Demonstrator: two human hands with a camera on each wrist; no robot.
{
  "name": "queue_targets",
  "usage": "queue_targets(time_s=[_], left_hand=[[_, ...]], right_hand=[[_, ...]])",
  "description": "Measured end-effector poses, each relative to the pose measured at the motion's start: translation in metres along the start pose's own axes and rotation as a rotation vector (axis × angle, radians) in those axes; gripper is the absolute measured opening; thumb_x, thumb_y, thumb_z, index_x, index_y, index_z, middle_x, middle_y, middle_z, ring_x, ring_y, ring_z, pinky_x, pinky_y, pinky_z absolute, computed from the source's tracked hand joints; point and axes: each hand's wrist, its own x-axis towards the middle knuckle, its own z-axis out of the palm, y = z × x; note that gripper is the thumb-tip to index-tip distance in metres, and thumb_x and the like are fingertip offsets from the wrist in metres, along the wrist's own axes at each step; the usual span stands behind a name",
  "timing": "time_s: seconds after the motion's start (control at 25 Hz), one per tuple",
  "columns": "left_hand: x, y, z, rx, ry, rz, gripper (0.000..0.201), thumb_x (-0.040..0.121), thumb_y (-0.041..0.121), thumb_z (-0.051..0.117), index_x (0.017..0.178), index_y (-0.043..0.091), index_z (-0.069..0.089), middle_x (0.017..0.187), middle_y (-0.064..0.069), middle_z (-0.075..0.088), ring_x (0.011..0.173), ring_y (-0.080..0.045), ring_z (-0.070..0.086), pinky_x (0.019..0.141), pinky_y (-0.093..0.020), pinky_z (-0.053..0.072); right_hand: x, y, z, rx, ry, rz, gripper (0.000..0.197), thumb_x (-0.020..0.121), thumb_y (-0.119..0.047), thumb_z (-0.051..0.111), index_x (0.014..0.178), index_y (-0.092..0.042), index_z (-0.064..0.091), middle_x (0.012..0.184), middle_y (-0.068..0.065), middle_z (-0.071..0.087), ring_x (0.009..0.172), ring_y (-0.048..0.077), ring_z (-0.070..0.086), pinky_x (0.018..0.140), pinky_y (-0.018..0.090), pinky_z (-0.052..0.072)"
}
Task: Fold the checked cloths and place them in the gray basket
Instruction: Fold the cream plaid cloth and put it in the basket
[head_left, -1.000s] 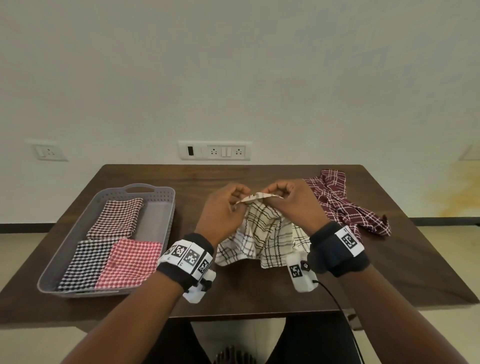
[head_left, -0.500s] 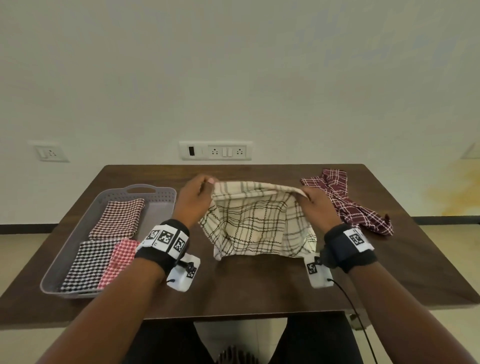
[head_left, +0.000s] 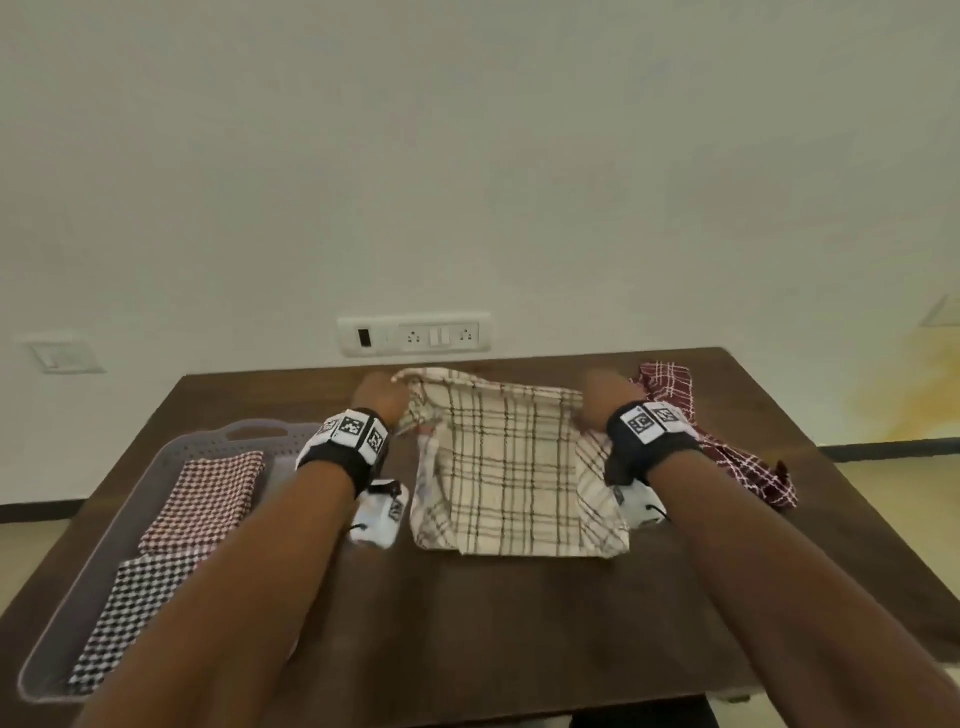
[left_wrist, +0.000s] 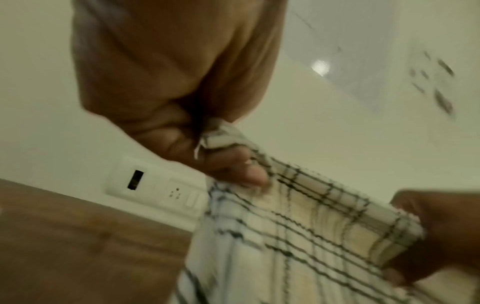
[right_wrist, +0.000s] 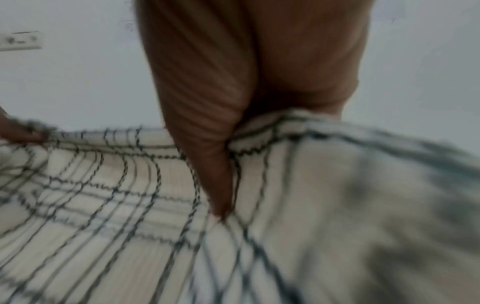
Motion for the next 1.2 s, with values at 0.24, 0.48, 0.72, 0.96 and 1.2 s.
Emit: queue_targets(time_s=[0.24,0.48,0.72,0.96,1.2], left_hand=[[0.013,0.084,-0.091,-0.654,0.566,0.532,0.044,0.085,-0.003,0.042,0.1,0.03,0.068,0.116,-0.003,0.069,0.1,-0.016,0.066,0.082,-0.028,0.053],[-0.02,-0.003,-0.058,-0.349,0.564,0.522,0.029,0.089,0.008,0.055,0.105,0.024,0.073,0.117,-0.007,0.062,0.108,-0.021,0.06,0.097,-0.039,0.051],[-0.096,-0.111,0.019,0.038,-0.07,0.481,0.028,0.088,0.005,0.063,0.104,0.026,0.073,0.104,0.009,0.067,0.1,-0.011,0.063,0.092,-0.026,0.046],[-0.13,-0.157,0.042,0.391,-0.495,0.321,0.013,0.078,0.026,0.079,0.09,0.023,0.074,0.088,0.007,0.071,0.083,-0.009,0.063,0.074,-0.023,0.05],[-0.128,-0.165,0.021,0.414,-0.629,0.28,0.009,0.08,0.027,0.079,0.084,0.024,0.072,0.088,0.007,0.071,0.085,-0.012,0.065,0.074,-0.021,0.048]], right_hand=[[0.025,-0.001,-0.101,0.254,0.863,-0.044,0.022,0.084,-0.012,0.062,0.105,-0.016,0.069,0.106,0.015,0.06,0.091,0.038,0.061,0.067,0.036,0.043],[-0.015,0.017,-0.037,0.223,0.793,-0.176,0.017,0.079,-0.009,0.062,0.093,-0.018,0.066,0.093,0.006,0.06,0.098,0.029,0.052,0.062,0.034,0.043],[-0.071,0.077,0.105,0.18,0.153,-0.14,0.028,0.073,-0.009,0.063,0.083,-0.034,0.053,0.093,-0.002,0.061,0.094,0.022,0.058,0.076,0.032,0.045],[-0.115,0.128,0.16,0.204,-0.182,-0.051,0.031,0.076,-0.026,0.075,0.069,-0.039,0.047,0.089,-0.006,0.059,0.095,0.02,0.061,0.083,0.03,0.046],[-0.13,0.157,0.124,0.722,-0.193,-0.096,0.022,0.074,-0.002,0.083,0.092,-0.013,0.075,0.08,-0.004,0.077,0.069,0.01,0.07,0.064,0.016,0.052]])
